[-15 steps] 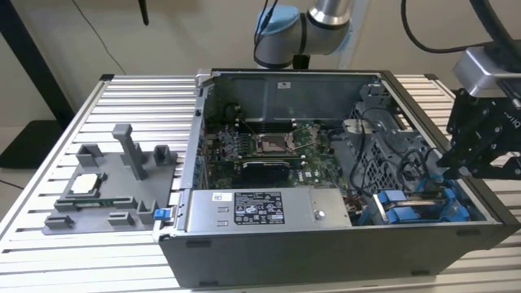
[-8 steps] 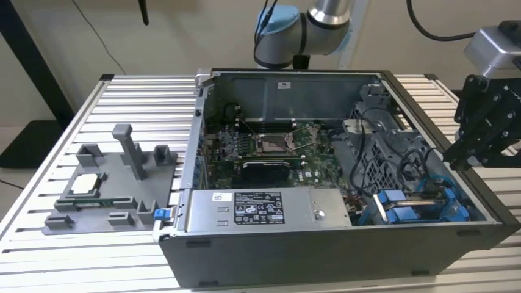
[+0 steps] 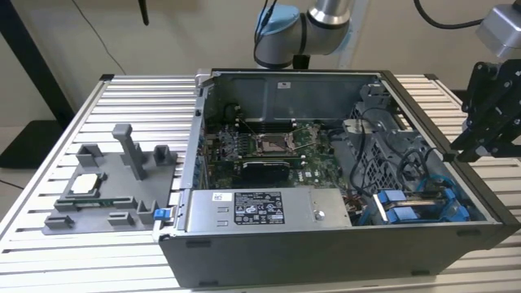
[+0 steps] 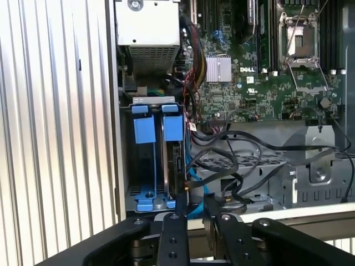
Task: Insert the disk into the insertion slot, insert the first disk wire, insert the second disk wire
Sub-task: 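Insert the second disk wire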
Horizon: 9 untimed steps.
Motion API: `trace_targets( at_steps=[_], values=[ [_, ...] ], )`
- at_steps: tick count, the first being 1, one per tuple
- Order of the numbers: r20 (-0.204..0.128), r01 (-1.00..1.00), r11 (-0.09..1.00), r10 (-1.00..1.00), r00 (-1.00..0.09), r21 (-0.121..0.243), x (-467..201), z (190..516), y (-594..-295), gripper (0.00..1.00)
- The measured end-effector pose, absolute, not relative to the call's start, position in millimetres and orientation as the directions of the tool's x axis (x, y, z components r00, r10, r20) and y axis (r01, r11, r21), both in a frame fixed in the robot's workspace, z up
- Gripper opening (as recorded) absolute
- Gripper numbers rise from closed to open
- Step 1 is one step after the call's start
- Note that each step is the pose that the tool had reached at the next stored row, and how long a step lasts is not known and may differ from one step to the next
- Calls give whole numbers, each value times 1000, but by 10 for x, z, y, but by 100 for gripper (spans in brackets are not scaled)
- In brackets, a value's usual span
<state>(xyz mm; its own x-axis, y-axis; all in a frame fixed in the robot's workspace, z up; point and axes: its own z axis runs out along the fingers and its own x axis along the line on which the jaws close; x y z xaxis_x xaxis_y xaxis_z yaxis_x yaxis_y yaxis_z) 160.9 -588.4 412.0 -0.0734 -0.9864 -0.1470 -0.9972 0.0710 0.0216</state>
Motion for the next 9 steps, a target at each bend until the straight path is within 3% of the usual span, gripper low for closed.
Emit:
trace_targets(
  at_steps=[9],
  values=[
    [-147,-997,71,-986,-73,22,1609,4145,-5884,100]
  ],
)
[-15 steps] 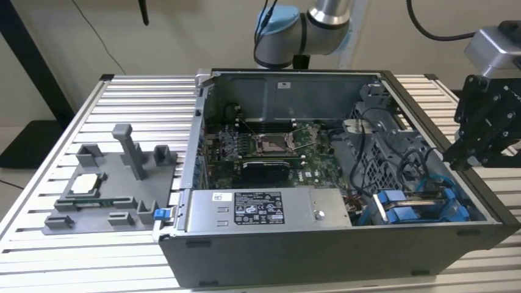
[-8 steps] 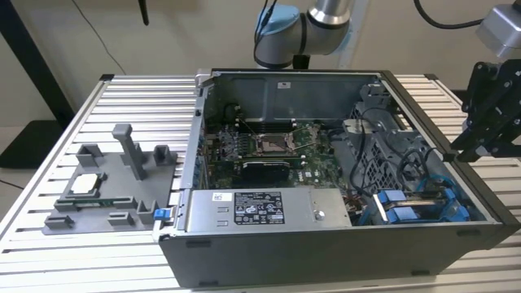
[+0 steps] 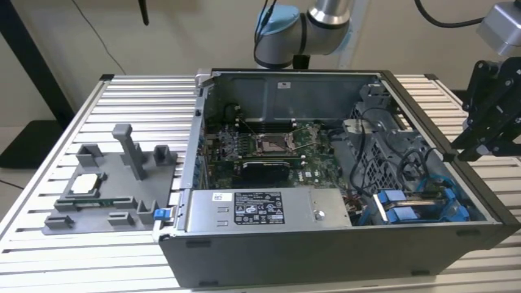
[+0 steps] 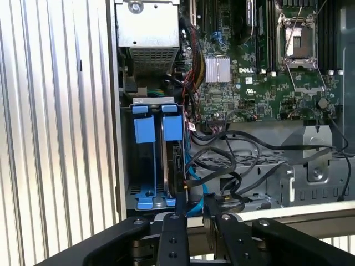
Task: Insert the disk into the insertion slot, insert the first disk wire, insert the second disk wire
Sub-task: 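Insert the second disk wire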
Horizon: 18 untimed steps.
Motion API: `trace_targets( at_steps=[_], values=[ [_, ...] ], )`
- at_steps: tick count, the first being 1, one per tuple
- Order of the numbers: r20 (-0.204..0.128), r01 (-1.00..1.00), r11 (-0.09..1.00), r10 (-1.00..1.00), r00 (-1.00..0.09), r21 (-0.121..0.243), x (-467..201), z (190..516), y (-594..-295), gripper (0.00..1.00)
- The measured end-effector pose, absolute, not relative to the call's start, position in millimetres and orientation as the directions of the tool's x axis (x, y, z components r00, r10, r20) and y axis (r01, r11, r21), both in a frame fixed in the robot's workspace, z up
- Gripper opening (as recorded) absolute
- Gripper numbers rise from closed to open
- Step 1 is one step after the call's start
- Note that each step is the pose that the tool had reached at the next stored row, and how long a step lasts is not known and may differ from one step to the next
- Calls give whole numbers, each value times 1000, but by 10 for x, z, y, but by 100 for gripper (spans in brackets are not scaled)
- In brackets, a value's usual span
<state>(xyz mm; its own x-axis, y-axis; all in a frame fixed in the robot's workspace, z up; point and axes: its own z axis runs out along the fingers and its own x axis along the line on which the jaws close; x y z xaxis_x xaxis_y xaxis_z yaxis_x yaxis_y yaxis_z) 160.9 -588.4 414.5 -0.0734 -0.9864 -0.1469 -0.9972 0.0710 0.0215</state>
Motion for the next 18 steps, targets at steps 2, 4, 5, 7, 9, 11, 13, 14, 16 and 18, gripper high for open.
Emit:
trace_targets(
  at_steps=[2,4,5,7,9,11,13,14,16,18],
  values=[
    [-147,-997,71,-986,-73,22,1609,4145,-5884,100],
    [-147,-997,71,-986,-73,22,1609,4145,-5884,100],
    [-147,-997,71,-986,-73,22,1609,4145,-5884,100],
    [-147,-997,71,-986,-73,22,1609,4147,-5883,100],
    [-146,-997,71,-987,-73,22,1612,4147,-5864,100],
    [-147,-997,71,-986,-73,22,1618,4135,-5816,100],
    [-147,-997,71,-986,-73,21,1640,4103,-5780,100],
    [-147,-997,71,-986,-73,21,1662,4085,-5763,100],
    [-147,-997,71,-986,-73,22,1716,4049,-5743,100],
    [-147,-997,71,-986,-73,22,1758,4013,-5716,100]
  ],
)
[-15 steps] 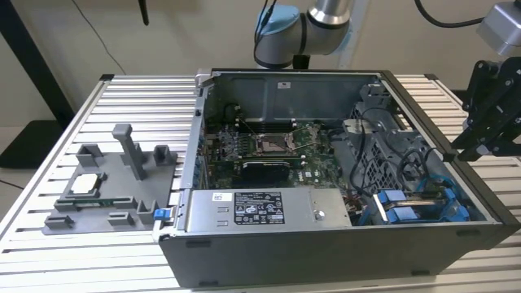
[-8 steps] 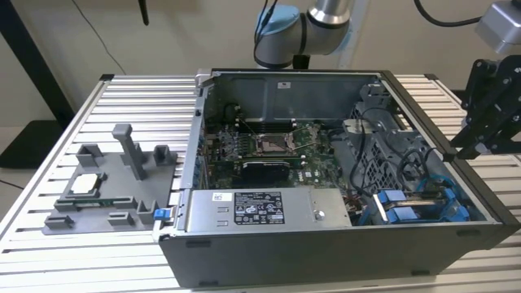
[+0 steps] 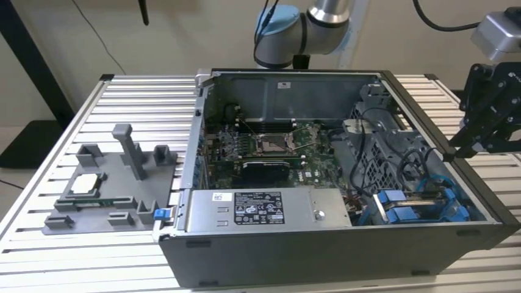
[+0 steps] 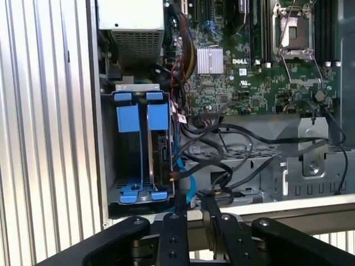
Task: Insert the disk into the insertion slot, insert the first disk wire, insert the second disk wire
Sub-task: 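Insert the second disk wire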
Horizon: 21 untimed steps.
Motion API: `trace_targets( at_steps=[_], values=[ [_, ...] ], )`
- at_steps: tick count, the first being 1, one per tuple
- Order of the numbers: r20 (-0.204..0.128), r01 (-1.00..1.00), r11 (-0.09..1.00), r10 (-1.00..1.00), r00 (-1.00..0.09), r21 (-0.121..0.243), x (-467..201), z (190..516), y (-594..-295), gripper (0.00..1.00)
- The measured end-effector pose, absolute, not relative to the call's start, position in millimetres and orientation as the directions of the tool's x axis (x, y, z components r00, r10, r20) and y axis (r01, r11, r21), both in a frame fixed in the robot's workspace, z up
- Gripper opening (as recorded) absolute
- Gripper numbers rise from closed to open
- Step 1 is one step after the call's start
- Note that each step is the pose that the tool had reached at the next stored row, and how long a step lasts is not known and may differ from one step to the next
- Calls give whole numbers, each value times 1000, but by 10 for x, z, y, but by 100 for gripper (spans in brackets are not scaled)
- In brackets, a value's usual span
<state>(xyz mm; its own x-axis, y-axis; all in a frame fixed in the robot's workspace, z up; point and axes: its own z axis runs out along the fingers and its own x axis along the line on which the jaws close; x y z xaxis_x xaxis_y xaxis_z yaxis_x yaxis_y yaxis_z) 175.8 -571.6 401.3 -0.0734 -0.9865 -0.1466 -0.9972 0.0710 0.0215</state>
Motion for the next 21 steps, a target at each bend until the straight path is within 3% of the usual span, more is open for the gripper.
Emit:
trace_targets(
  at_steps=[21],
  values=[
    [-147,-997,69,-987,-71,24,1887,3730,-5573,100]
  ],
)
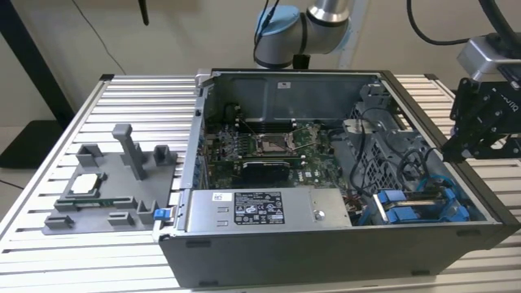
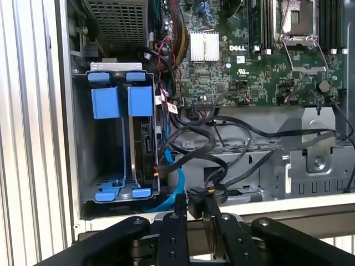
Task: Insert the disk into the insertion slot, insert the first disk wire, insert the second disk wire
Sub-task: 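Insert the second disk wire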
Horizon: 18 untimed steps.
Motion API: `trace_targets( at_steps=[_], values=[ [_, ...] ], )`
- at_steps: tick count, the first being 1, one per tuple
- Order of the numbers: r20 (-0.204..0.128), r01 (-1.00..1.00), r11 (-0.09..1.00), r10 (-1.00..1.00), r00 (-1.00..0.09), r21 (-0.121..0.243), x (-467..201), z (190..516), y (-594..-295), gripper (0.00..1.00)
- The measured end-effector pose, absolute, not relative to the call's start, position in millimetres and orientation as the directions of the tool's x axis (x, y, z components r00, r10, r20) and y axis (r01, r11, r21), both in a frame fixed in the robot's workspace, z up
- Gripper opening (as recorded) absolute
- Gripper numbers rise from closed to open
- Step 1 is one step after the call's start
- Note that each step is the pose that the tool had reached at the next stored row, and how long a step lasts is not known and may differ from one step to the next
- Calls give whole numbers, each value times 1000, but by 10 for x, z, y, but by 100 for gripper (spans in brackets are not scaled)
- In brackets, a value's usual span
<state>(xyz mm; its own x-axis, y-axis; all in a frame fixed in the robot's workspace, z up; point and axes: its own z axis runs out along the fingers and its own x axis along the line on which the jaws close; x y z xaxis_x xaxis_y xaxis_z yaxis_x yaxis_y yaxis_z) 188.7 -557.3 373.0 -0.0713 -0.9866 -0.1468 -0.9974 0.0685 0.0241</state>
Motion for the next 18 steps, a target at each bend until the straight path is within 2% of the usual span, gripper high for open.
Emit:
trace_targets(
  at_steps=[4,5,18],
  values=[
    [-146,-997,68,-987,-71,24,1891,3711,-5573,100],
    [-146,-997,68,-987,-71,24,1891,3709,-5573,0],
    [-147,-997,68,-987,-71,24,1892,3708,-5573,0]
  ],
)
